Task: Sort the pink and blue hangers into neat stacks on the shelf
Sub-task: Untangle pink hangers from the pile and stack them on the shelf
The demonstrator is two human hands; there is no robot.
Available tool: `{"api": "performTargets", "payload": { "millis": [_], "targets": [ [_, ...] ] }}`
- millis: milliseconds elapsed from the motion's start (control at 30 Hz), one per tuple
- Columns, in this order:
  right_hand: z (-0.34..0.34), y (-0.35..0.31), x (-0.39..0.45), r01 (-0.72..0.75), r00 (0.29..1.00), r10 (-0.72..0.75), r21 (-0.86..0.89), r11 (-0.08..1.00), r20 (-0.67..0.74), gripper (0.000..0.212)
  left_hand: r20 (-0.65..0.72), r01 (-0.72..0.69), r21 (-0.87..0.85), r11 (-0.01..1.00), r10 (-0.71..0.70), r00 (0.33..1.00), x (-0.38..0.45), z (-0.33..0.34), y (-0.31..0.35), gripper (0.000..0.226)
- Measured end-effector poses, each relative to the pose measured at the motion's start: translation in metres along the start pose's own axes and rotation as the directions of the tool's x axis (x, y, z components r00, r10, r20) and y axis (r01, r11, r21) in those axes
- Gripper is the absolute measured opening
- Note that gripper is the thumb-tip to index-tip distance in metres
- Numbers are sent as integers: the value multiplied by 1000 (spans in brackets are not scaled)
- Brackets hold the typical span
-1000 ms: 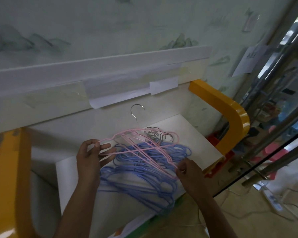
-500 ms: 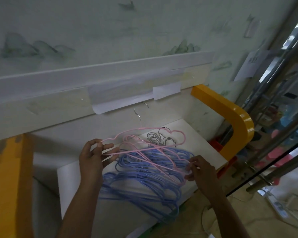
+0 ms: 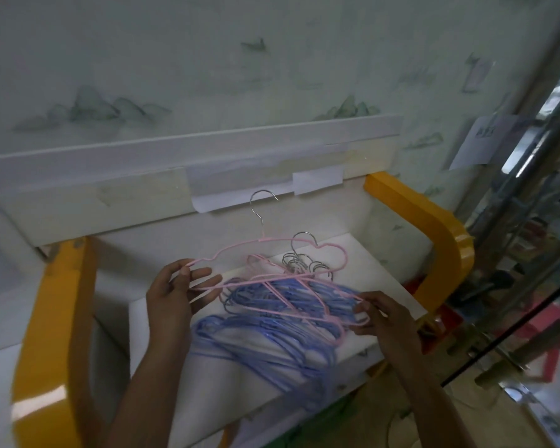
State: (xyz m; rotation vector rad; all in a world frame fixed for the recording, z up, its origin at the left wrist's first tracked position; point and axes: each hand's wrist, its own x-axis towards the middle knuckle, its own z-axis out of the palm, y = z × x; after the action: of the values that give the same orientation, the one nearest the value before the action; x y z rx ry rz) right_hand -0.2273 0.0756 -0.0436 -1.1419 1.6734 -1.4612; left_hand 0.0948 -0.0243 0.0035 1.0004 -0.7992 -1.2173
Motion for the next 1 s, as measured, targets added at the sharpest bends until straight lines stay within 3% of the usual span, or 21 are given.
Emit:
{"api": "performTargets", "payload": {
  "millis": [567,767,1000],
  "targets": [
    [-42,-5,-95,1,949,-37,113,994,314,20,-237,-56,96,994,77,969,-178,-57,21,23],
    [-10,-22,-119,-68,903,-22,192,979,429,19,-372,-111,99,989,140,918,-235,-103,48,17],
    [62,-51,-149,62,842,-172,226,972,511,21,-508,-207,133,969,245,826,-275,-175,86,18]
  ]
}}
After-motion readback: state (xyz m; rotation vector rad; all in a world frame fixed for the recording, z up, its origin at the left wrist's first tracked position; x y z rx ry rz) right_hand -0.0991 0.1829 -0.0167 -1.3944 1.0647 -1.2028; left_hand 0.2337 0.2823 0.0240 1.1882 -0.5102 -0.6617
